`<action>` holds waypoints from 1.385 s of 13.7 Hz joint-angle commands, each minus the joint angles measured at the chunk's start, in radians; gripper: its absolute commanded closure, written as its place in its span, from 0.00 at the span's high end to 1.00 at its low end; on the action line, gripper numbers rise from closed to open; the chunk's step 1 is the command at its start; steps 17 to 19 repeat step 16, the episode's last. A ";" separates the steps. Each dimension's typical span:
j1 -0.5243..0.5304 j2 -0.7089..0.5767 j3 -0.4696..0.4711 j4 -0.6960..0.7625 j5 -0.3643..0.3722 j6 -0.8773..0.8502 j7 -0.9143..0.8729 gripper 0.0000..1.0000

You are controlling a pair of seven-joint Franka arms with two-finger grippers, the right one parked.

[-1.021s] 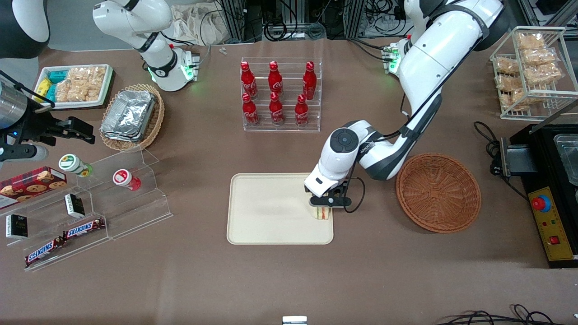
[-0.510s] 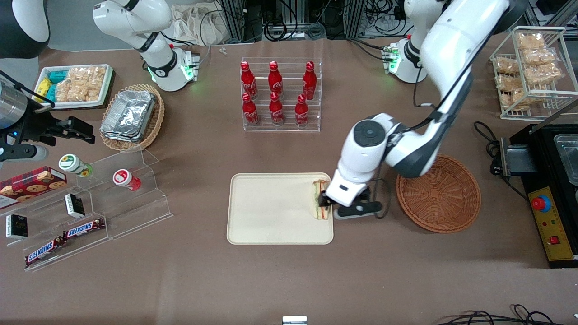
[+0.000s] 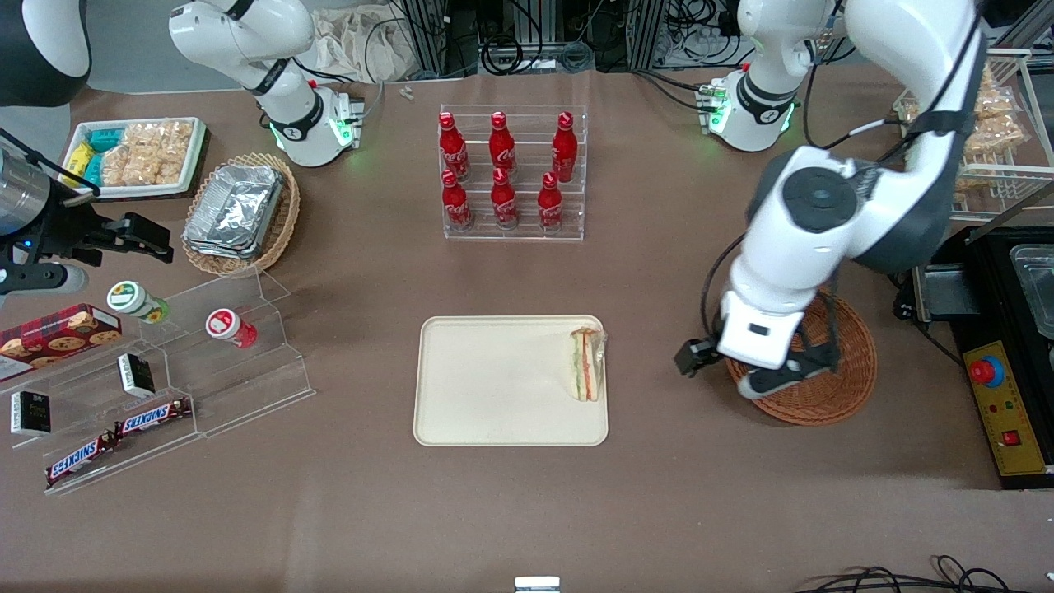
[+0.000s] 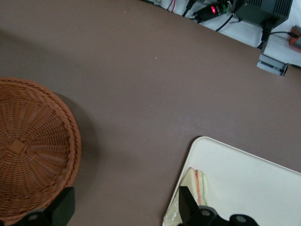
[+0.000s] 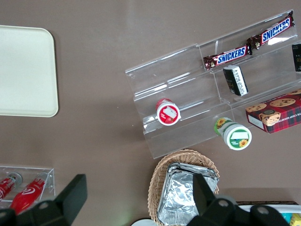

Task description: Place sandwich from basket to tray

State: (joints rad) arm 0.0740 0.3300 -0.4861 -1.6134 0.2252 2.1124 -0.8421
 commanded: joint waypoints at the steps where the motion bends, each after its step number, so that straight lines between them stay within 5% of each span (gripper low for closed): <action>1: 0.093 -0.087 -0.003 0.029 -0.152 -0.163 0.214 0.99; 3: 0.130 -0.158 0.050 0.050 -0.272 -0.317 0.399 0.99; 7: 0.026 -0.285 0.279 0.038 -0.288 -0.610 0.575 0.99; 13: -0.049 -0.351 0.386 0.006 -0.268 -0.632 0.583 0.99; 19: -0.048 -0.347 0.389 0.032 -0.271 -0.634 0.589 0.99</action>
